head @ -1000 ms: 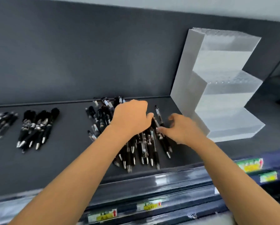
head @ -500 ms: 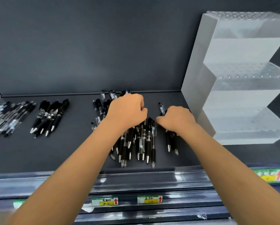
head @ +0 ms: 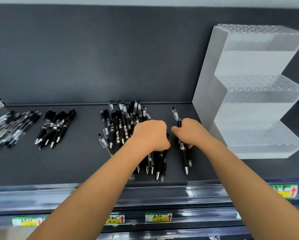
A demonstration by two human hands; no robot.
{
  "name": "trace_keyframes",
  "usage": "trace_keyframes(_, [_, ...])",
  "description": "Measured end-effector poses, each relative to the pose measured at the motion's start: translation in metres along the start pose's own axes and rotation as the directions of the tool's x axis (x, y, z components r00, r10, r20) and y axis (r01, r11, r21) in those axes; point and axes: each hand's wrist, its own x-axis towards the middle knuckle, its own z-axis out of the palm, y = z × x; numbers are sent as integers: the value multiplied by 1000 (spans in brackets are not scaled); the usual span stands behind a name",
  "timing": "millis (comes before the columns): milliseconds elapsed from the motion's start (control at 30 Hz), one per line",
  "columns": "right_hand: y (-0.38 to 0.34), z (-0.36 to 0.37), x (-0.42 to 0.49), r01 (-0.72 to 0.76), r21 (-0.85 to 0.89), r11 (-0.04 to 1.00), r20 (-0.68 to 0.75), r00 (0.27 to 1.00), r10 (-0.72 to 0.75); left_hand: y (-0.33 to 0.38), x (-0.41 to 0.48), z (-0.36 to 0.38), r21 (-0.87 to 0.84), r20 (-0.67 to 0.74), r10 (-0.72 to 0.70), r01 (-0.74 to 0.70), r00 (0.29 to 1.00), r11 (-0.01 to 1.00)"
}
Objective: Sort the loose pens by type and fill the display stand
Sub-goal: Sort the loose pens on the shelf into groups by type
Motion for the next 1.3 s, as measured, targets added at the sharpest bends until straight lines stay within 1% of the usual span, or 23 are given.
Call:
trace_keyframes(33, [3, -1, 0, -28, 172, 985, 28, 999, 24, 2, 2, 1, -29, 31, -5, 6, 1000, 1000])
trace_keyframes(67, [4, -2, -1, -75, 350, 934, 69, 996, 54, 5, 3, 1, -57, 64, -5, 9, 998, 998])
trace_keyframes(100, [6, -3, -3, -116, 482, 868, 100, 992, 77, 7, 4, 2, -81, 92, -1, 8, 996, 997])
trace_keyframes(167, [11, -5, -7, -147, 610, 779, 105, 989, 104, 9, 7, 1, -118, 132, 7, 8, 991, 993])
trace_keyframes(333, [20, -8, -7, -169, 750, 640, 84, 983, 162, 13, 13, 2, -173, 161, 22, 7, 987, 985])
trace_keyframes(433, [21, -9, -8, -211, 781, 588, 107, 972, 207, 21, 14, -1, -181, 200, 51, -14, 979, 983])
trace_keyframes(500, [23, -10, -7, -243, 815, 526, 143, 964, 223, 23, 15, -5, -228, 237, 63, -8, 969, 974])
trace_keyframes(567, [25, -11, -8, -271, 858, 437, 187, 956, 227, 17, 17, -10, -332, 216, 57, 18, 975, 943])
trace_keyframes(633, [26, -12, -8, -290, 909, 300, 233, 949, 214, 10, 19, -15, -417, 188, 41, 42, 981, 908])
trace_keyframes(667, [26, -12, -7, -295, 926, 237, 248, 946, 206, 7, 21, -17, -439, 185, 36, 50, 982, 897])
trace_keyframes(700, [25, -13, -7, -296, 934, 202, 256, 945, 202, 6, 22, -18, -445, 189, 34, 55, 981, 894])
trace_keyframes(767, [26, -12, -6, -293, 931, 218, 251, 947, 201, 10, 22, -16, -428, 221, 32, 67, 975, 901])
trace_keyframes(867, [30, -12, -5, -282, 903, 325, 221, 952, 211, 22, 22, -6, -352, 274, 14, 87, 962, 932])
trace_keyframes(933, [33, -12, -5, -270, 876, 400, 200, 957, 208, 27, 23, 0, -373, 307, -1, 121, 952, 920])
trace_keyframes(967, [34, -13, -5, -269, 866, 421, 201, 959, 200, 29, 24, 1, -398, 310, -1, 131, 951, 908])
trace_keyframes(1033, [34, -12, -6, -274, 863, 423, 217, 960, 178, 31, 24, 0, -408, 304, 4, 127, 953, 904])
trace_keyframes(1133, [33, -11, -7, -263, 880, 397, 217, 963, 158, 28, 24, -2, -399, 278, 7, 109, 961, 911])
trace_keyframes(1300, [30, -6, -7, -226, 899, 374, 204, 974, 98, 8, 22, -7, -604, 277, 36, 145, 960, 784])
